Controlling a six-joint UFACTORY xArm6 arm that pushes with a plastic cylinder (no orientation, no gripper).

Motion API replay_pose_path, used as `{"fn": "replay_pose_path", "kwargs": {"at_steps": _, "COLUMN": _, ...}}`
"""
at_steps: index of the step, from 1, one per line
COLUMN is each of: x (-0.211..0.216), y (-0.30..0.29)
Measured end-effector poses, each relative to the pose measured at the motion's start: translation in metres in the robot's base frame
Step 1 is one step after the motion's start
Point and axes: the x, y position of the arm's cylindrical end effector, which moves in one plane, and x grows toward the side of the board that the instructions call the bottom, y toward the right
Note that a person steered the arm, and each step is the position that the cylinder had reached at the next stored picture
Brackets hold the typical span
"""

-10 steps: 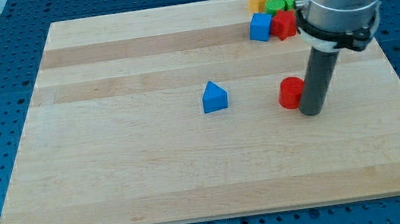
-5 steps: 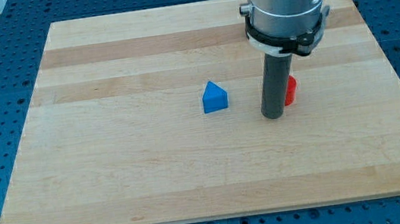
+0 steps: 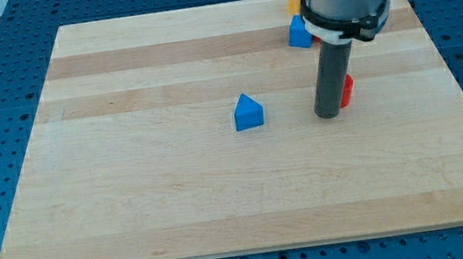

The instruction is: Slide the red circle into the red star

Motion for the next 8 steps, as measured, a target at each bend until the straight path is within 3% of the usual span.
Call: {"fn": "replay_pose_path", "kwargs": {"at_steps": 8, "x": -0.043, "y": 0.034}}
